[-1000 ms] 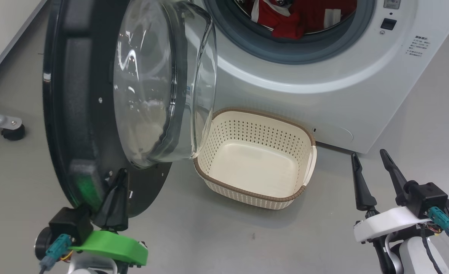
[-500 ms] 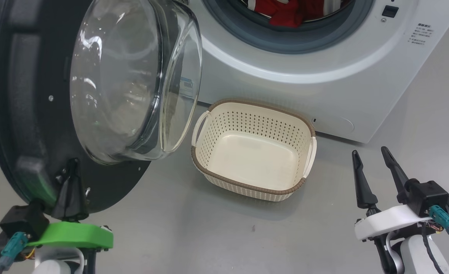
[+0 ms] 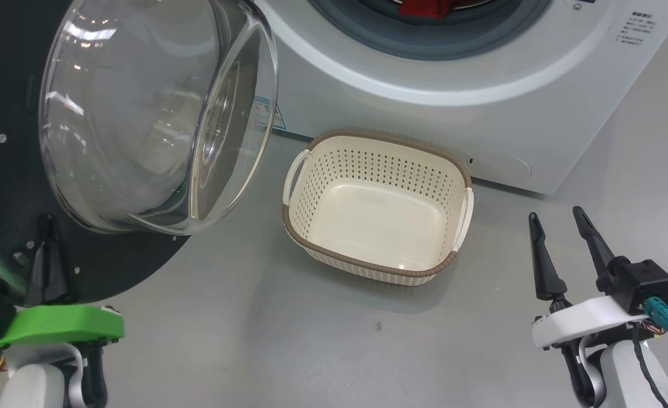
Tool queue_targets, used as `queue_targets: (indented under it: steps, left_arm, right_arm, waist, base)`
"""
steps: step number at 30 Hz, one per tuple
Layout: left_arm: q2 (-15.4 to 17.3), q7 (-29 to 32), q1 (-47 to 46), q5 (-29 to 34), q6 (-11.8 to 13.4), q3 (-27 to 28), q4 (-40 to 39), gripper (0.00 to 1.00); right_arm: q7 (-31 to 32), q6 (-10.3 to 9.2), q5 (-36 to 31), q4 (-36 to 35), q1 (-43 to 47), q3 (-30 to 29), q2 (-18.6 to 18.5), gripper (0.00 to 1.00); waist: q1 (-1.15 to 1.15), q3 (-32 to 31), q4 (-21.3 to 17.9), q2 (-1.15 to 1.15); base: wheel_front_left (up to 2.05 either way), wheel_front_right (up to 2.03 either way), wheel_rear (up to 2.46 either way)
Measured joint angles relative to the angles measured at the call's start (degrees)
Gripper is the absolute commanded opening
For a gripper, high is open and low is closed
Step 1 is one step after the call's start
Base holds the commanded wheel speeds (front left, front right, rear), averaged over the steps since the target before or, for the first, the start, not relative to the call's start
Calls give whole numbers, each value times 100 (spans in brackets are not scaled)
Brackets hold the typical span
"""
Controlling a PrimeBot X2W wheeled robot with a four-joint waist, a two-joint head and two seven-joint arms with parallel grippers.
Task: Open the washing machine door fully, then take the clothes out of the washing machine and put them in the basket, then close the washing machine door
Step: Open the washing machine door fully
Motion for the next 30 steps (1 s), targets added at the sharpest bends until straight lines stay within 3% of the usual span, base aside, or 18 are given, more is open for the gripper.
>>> queue_targets:
  steps: [18, 30]
  left_arm:
    - [230, -100, -542, -126, 10, 615, 719, 0]
    - [227, -111, -633, -35, -41, 608, 992, 0]
  right_arm:
    - [0, 35, -9, 5, -102, -13, -32, 100]
    - [0, 36, -54, 75, -103, 0, -46, 100]
  waist:
    - [0, 120, 50, 0]
    - [0, 53, 80, 0]
  base:
    - [0, 0, 0]
    - [0, 0, 0]
